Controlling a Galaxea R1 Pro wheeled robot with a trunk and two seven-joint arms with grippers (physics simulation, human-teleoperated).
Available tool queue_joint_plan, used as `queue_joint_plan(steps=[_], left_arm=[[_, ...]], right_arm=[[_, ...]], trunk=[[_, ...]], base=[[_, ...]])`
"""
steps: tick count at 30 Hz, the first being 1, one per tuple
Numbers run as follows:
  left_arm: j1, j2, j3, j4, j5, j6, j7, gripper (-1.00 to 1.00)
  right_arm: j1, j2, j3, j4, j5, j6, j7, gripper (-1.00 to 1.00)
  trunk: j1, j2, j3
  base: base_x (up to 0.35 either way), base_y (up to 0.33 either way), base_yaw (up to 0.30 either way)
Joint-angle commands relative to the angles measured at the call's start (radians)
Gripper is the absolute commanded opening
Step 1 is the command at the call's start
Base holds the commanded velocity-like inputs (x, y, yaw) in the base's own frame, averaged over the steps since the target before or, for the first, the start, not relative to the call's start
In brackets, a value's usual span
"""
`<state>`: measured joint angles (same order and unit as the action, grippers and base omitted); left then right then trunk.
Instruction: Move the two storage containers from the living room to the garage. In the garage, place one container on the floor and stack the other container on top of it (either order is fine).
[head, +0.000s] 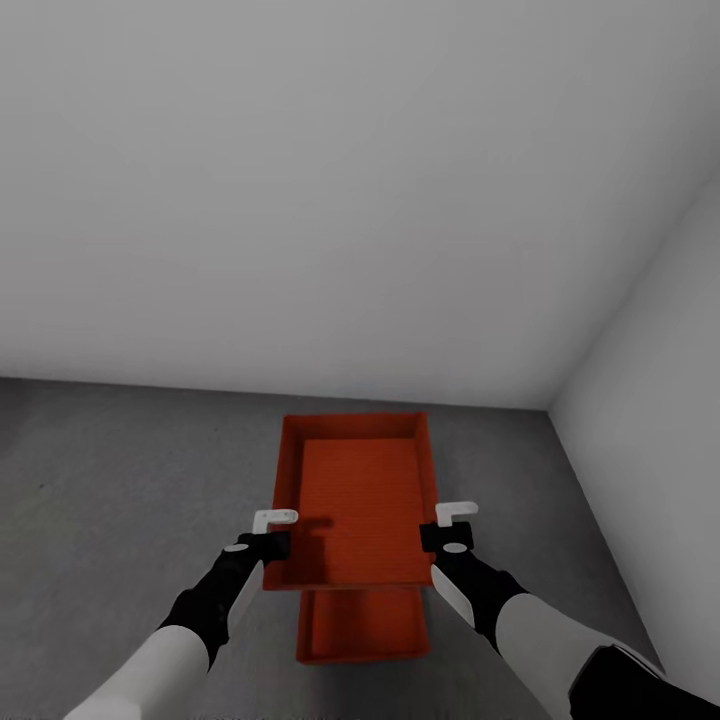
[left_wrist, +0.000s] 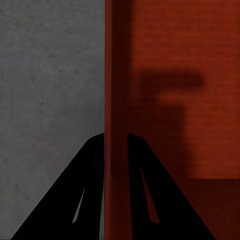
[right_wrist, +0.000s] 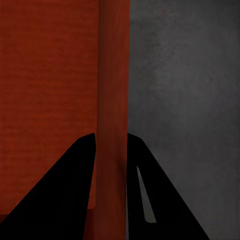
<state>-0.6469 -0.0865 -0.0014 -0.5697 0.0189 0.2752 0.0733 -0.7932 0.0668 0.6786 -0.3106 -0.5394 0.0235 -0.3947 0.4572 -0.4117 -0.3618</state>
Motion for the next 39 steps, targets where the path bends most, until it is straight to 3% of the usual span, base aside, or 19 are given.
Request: queue_joint_plan(steps=[1,22,29,39], left_arm=[[0.0,0.001,-0.019,-0.004,0.01,0.005,0.009,-1.0],[0.0,0.001,-0.019,-0.004,0.01,0.007,0.01,-1.0],[0.0,0.001,-0.019,-0.004,0.01,0.007,0.01,-1.0],[0.0,-0.002,-0.019,-0.004,0.009,0.007,0.01,-1.0]], right_arm=[[-0.001,-0.007,0.021,0.044,-0.03,0.007,-0.01,-1.0],[-0.001,-0.008,0.021,0.044,-0.03,0.009,-0.01,-1.0],[-0.001,-0.008,0.021,0.044,-0.03,0.009,-0.01,-1.0],[-0.001,-0.008,0.021,0.044,-0.03,0.011,-0.01,-1.0]], trunk=[[0.004,-0.009,-0.007],[0.085,-0.156,-0.106],[0.085,-0.156,-0.118],[0.123,-0.226,-0.165]], base=[[0.0,0.0,0.0],[0.0,0.0,0.0],[0.0,0.0,0.0],[0.0,0.0,0.0]])
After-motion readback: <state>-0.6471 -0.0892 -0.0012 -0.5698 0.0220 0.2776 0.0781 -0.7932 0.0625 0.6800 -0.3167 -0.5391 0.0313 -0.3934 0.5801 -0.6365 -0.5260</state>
